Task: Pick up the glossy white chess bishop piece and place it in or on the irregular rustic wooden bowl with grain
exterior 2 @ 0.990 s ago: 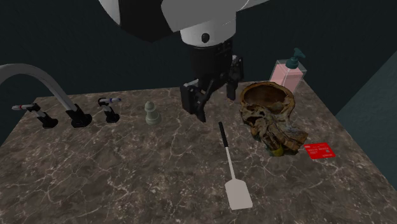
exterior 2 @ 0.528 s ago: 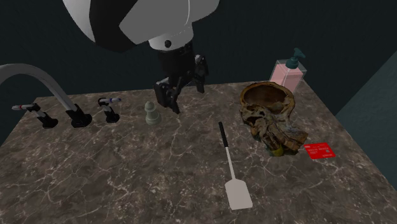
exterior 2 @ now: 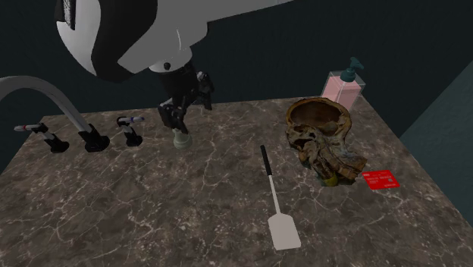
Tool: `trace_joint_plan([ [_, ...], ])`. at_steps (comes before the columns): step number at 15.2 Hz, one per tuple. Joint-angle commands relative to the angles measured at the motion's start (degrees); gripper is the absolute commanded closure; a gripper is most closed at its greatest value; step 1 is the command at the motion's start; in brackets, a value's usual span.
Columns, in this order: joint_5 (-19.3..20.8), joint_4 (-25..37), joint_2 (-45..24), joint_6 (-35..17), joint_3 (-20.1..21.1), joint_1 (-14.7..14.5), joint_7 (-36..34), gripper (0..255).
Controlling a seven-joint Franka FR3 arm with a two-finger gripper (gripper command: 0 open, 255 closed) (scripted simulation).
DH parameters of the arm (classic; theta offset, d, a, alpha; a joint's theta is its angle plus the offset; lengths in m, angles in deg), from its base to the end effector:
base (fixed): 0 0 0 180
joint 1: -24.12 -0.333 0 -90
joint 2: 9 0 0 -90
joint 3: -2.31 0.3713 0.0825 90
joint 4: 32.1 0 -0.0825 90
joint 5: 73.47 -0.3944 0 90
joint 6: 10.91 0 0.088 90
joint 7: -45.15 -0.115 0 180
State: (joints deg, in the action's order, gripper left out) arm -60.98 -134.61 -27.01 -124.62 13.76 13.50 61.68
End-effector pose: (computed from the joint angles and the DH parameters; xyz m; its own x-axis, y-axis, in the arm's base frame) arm 0.6111 0.2196 0.4109 0.7170 0.6814 -0.1467 0.6956 -0.7129 0.0886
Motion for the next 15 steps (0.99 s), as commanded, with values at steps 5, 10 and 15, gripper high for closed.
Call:
trace_joint_plan([
  [5,3.5,15.0,-13.1,1.6,0.9,-4.0,1.5,0],
  [10,4.0,13.4,-14.1,-1.0,0.7,-3.8,1.2,0],
  [15,4.4,12.1,-15.1,-3.2,0.4,-3.7,0.9,0],
])
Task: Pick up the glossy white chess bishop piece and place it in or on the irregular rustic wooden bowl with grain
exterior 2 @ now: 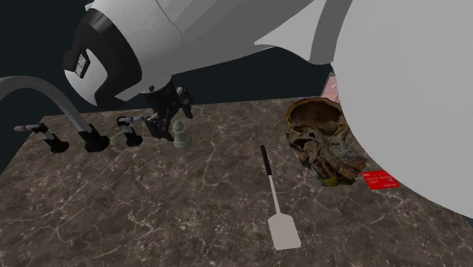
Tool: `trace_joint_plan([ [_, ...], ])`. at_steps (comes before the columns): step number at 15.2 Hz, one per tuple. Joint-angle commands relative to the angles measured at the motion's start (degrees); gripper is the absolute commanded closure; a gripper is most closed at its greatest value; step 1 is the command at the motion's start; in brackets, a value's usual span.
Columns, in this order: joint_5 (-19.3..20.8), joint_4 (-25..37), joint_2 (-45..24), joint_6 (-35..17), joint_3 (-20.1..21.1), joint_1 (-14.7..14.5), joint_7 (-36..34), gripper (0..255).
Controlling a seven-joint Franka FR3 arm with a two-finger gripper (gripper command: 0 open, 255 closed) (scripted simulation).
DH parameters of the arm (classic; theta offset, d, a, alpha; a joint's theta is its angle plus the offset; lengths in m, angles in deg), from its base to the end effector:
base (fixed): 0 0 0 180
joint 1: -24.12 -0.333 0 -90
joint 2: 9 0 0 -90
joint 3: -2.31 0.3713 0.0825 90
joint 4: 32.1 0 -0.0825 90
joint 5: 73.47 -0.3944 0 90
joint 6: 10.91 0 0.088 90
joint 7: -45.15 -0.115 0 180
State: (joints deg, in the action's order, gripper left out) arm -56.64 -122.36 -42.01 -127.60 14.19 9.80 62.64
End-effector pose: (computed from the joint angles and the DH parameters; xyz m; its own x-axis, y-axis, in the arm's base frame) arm 0.6658 0.2805 0.3350 0.6352 0.7593 -0.1413 0.7722 -0.6280 0.0968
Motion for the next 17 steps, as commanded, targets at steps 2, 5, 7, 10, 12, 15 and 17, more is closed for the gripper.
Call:
trace_joint_plan([
  [2,0.0,-0.1,-0.1,-0.2,0.0,0.0,0.0,0],
  [5,0.0,-0.1,-0.1,-0.2,0.0,0.0,0.0,0],
  [7,0.0,-0.1,-0.1,-0.2,0.0,0.0,0.0,255],
  [10,0.0,-0.1,-0.1,-0.2,0.0,0.0,0.0,255],
  [12,0.0,-0.1,-0.1,-0.2,0.0,0.0,0.0,255],
  [15,0.0,-0.1,-0.1,-0.2,0.0,0.0,0.0,255],
  [17,-0.1,0.1,0.3,0.3,0.0,0.0,0.1,255],
])
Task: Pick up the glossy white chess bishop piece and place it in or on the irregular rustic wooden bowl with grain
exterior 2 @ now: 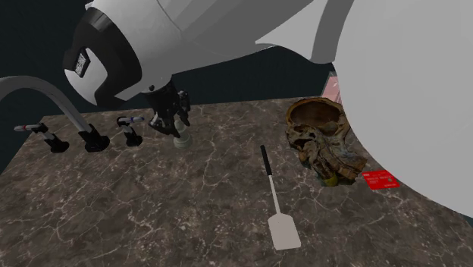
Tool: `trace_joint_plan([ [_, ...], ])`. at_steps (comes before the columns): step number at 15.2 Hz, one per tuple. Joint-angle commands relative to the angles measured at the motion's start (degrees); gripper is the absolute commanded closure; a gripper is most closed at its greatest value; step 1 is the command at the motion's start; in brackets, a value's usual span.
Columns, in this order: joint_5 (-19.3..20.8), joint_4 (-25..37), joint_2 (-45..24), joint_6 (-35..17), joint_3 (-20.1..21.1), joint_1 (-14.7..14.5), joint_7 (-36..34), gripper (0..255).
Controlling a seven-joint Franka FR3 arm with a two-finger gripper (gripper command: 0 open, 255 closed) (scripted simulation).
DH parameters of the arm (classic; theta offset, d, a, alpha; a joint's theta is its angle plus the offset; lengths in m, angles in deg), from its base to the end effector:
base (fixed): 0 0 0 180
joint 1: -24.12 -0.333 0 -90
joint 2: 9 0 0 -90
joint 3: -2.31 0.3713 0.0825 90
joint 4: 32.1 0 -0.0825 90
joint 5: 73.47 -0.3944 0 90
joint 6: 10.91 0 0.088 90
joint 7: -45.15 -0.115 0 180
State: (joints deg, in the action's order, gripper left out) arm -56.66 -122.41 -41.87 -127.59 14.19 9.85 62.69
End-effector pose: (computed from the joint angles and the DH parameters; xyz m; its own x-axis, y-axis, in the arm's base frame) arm 0.6657 0.2799 0.3363 0.6355 0.7593 -0.1402 0.7720 -0.6281 0.0974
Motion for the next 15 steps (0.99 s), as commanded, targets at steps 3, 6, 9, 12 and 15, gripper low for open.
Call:
trace_joint_plan([
  [3,-0.4,0.9,1.2,2.0,0.2,0.1,0.5,255],
  [6,-0.8,1.7,2.1,3.8,0.4,0.1,0.9,255],
  [9,-1.1,2.7,3.0,5.6,0.5,0.1,1.3,255],
  [12,-1.4,3.9,3.8,7.5,0.7,0.1,1.7,255],
  [15,-1.7,5.1,4.5,9.4,0.8,0.1,2.1,255],
])
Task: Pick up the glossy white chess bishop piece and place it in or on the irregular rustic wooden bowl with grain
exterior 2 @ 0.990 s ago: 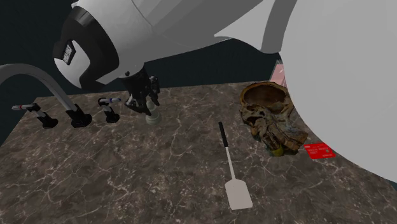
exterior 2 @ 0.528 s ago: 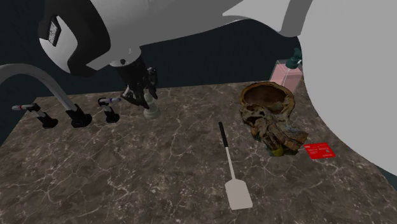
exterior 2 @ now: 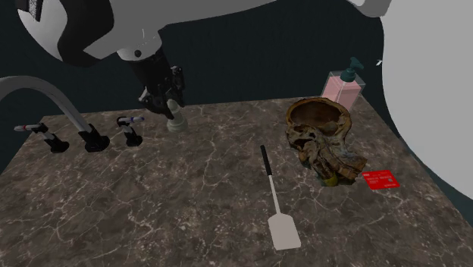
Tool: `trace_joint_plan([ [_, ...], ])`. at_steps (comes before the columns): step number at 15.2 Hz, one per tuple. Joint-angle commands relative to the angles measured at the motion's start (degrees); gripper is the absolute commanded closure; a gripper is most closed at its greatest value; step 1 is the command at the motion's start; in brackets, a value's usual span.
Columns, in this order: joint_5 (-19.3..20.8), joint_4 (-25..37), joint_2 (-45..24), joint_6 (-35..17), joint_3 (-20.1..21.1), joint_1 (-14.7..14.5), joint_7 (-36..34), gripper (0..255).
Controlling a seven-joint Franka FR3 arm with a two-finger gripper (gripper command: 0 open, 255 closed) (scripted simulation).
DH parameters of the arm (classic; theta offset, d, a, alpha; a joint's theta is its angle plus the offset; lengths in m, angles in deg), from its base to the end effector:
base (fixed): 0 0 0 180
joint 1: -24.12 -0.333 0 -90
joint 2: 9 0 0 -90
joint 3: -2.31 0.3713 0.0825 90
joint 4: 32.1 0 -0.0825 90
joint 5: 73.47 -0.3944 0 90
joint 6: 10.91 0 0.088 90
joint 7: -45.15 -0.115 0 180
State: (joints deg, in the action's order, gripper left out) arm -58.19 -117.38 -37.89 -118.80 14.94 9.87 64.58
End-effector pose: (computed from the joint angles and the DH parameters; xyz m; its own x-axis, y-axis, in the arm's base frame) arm 0.6642 0.2808 0.4154 0.6352 0.7595 -0.1402 0.7722 -0.6279 0.0972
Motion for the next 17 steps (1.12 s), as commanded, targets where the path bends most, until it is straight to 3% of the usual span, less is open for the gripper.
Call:
trace_joint_plan([
  [1,-0.2,0.6,0.7,1.2,0.1,0.1,0.3,255],
  [16,-1.0,9.7,2.3,11.7,0.4,-0.4,2.2,255],
  [17,-1.4,6.8,4.3,10.6,0.3,0.6,3.0,255],
])
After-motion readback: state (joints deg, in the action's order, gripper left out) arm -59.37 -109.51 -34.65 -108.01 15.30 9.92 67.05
